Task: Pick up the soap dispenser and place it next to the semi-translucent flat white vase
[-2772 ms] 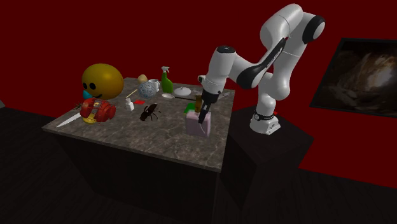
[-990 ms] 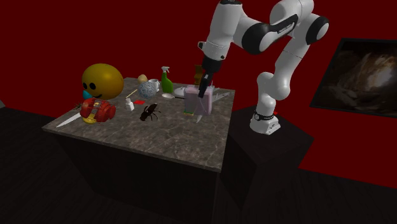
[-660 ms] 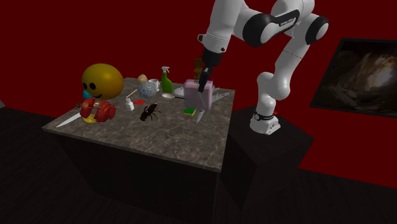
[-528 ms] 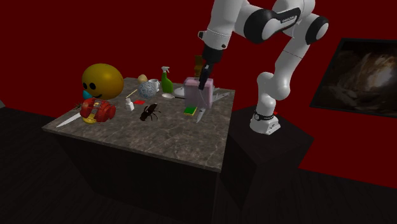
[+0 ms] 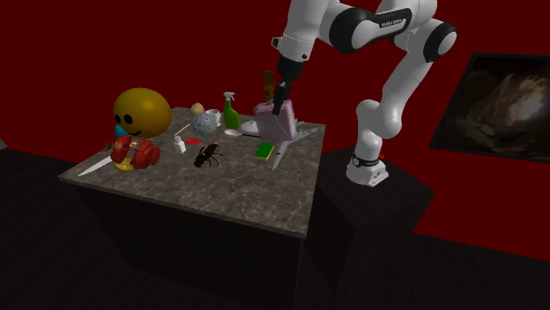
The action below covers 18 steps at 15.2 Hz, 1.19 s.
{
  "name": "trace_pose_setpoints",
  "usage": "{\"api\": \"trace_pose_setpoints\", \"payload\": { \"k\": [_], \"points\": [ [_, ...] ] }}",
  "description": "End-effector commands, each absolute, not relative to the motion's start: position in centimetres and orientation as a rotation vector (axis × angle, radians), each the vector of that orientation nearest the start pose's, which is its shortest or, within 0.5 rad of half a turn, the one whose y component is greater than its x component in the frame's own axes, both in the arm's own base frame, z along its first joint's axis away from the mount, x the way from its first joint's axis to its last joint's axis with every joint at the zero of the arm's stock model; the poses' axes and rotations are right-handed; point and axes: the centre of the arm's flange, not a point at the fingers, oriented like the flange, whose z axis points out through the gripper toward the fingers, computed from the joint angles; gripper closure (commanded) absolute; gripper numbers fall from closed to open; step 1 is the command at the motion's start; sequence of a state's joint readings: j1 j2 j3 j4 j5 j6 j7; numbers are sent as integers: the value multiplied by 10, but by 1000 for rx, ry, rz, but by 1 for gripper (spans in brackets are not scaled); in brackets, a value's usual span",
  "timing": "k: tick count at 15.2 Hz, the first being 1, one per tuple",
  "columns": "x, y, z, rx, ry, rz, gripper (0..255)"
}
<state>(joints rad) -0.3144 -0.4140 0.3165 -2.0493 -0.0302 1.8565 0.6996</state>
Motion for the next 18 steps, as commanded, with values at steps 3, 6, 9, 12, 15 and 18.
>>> {"api": "trace_pose_setpoints", "payload": {
  "k": [3,6,9,12,15,18],
  "points": [
    [435,-26,609,-3001,1100,-390,255],
    [423,-63,601,-3001,1100,-390,255],
    [411,-100,593,-3001,1100,-390,255],
    [399,-137,585,-3001,1100,-390,255],
    [387,-174,578,-3001,1100,-390,255],
    [375,-211,570,-3001,1100,-390,255]
  ]
}}
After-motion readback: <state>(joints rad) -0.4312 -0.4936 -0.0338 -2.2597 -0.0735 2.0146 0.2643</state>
